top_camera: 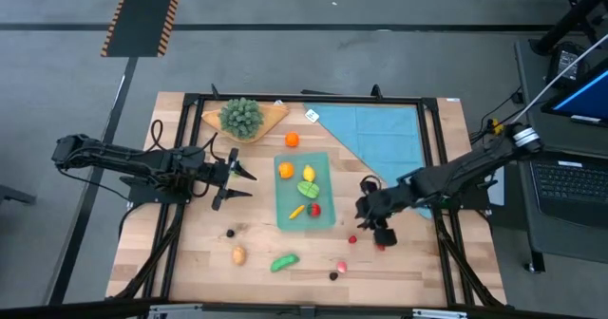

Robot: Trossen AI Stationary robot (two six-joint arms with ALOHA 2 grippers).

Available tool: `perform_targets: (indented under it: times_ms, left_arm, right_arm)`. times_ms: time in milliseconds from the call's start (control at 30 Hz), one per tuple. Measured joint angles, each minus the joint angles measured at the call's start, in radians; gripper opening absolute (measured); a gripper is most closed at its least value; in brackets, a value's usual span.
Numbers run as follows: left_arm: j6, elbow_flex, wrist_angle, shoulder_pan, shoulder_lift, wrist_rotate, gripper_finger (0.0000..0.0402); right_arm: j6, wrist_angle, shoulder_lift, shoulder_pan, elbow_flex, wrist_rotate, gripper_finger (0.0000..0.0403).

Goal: Pick and placing Produce into tupperware
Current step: Put the raspberry into the bin

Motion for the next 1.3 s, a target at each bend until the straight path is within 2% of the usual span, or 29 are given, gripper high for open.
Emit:
perform_targets:
  times_ms: [233, 400, 1133, 1300]
  left_arm:
    - [-0.003, 0.0, -0.029, -0.001, 0.0, 0.0, 0.022]
    - [-0.004, 0.0, -0.035, -0.001, 0.0, 0.0, 0.022]
    - [-0.004, 0.0, -0.055, -0.001, 0.0, 0.0, 0.022]
    - [-0.031, 0.0, -0.055, -0.001, 0.0, 0.001, 0.022]
  right_arm:
    - [0.002, -0.01, 0.192, 0.062, 0.155, 0.004, 0.0129]
    - [0.0, -0.076, 0.27, 0.08, 0.243, 0.002, 0.0129]
    - [-0.033, -0.183, 0.284, 0.078, 0.246, 0.003, 0.013]
    - [-0.032, -0.186, 0.284, 0.078, 0.246, 0.002, 0.0165]
